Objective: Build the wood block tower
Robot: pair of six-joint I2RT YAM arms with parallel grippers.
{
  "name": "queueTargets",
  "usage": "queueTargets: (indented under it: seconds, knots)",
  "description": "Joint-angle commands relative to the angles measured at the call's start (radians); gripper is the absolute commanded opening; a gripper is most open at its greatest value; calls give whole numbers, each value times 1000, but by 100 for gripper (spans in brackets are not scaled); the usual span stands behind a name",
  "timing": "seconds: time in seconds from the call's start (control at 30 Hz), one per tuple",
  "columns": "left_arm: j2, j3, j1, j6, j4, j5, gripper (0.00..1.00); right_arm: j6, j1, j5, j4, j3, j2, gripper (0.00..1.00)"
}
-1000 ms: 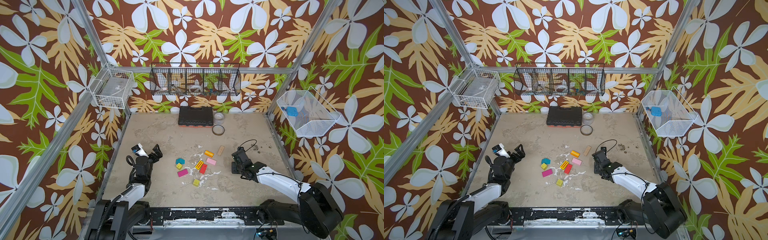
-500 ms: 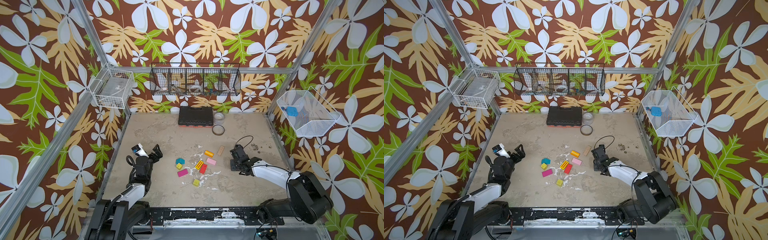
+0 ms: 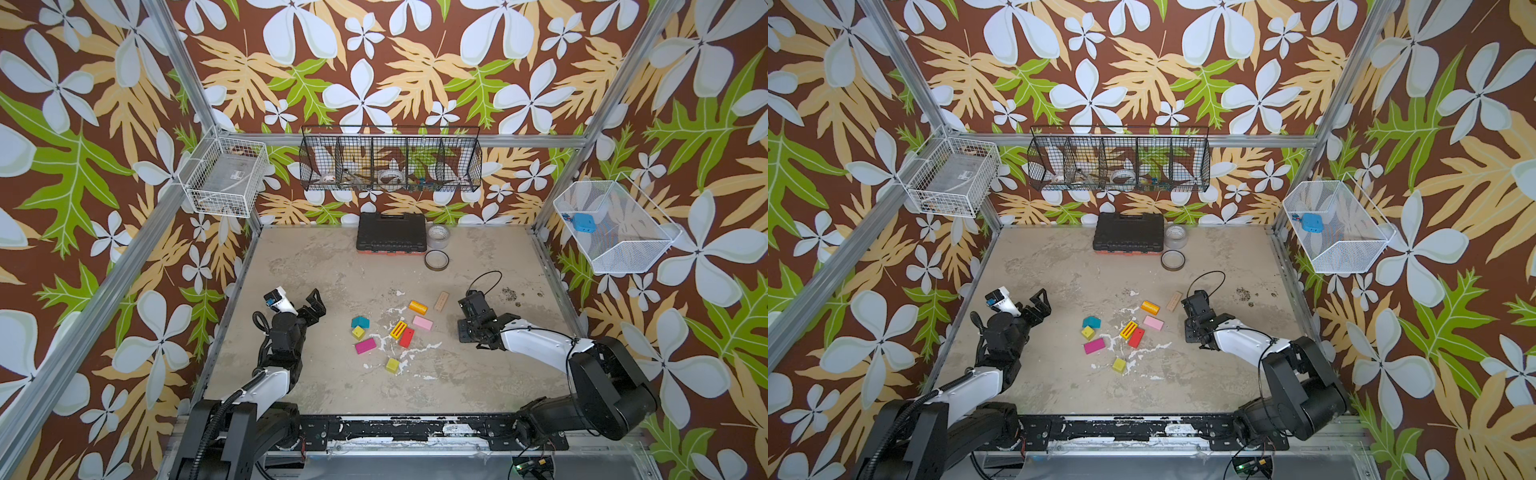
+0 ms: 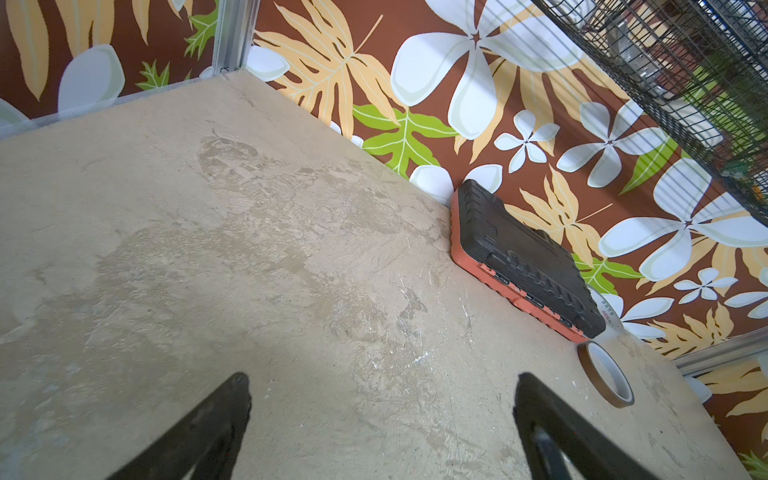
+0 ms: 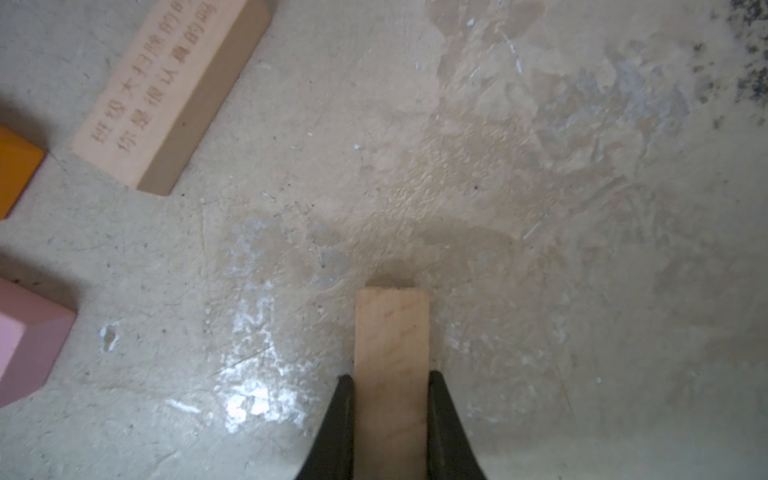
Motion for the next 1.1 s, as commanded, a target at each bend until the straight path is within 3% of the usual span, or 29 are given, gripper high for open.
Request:
queueTargets:
  seconds: [0.0, 0.17, 0.87, 1.07]
  knots:
    - [-6, -4, 1, 6, 32, 1, 100, -12, -1, -36, 13, -9, -22, 12]
    - [1, 1, 1, 7, 29, 3, 100, -17, 0, -58, 35, -31, -58, 17]
    - [-12, -15, 1, 12, 53, 28, 100, 9, 0, -35, 33, 42, 46, 10]
    - [-10, -17, 1, 13, 58, 32, 100, 15, -1, -25, 46, 29, 27, 19]
